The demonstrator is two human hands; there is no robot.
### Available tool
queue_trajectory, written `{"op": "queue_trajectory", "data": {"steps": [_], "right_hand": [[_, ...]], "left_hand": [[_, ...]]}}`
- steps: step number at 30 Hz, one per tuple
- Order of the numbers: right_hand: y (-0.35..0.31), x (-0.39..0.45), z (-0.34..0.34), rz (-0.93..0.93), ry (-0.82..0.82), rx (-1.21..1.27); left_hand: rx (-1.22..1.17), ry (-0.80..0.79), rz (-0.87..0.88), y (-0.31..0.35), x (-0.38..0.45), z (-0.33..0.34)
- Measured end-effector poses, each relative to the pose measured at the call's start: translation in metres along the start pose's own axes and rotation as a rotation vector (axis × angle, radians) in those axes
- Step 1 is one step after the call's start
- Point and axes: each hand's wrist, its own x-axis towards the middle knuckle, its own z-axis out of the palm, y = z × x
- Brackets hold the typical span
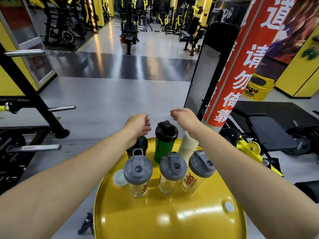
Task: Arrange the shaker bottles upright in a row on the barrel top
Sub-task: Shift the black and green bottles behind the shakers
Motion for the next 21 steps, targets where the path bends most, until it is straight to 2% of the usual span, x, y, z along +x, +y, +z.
{"op": "queue_trajectory", "data": {"steps": [3,8,11,15,21], "right_hand": [[0.015,0.003,-0.013,0.029,0.033,-0.008],[0.035,0.004,-0.009,0.166,-0.043,-0.042],[0.044,0.008,-0.005,0.154,-0.107,-0.061],[0.051,0.009,-0.008,0.126,-0.100,0.019],[0.058,0.015,-0.010,0.190,-0.134,0.018]], "left_hand": [[-0.042,-0.047,-0.096,-0.004,0.001,0.025],[-0.097,-0.043,-0.176,-0.015,-0.001,0.050],[-0.093,-0.057,-0.185,-0.017,0.001,0.052],[-0.113,-0.042,-0.187,-0.018,0.007,0.048],[-0.148,-0.081,-0.178,-0.022,0.009,0.042]]}}
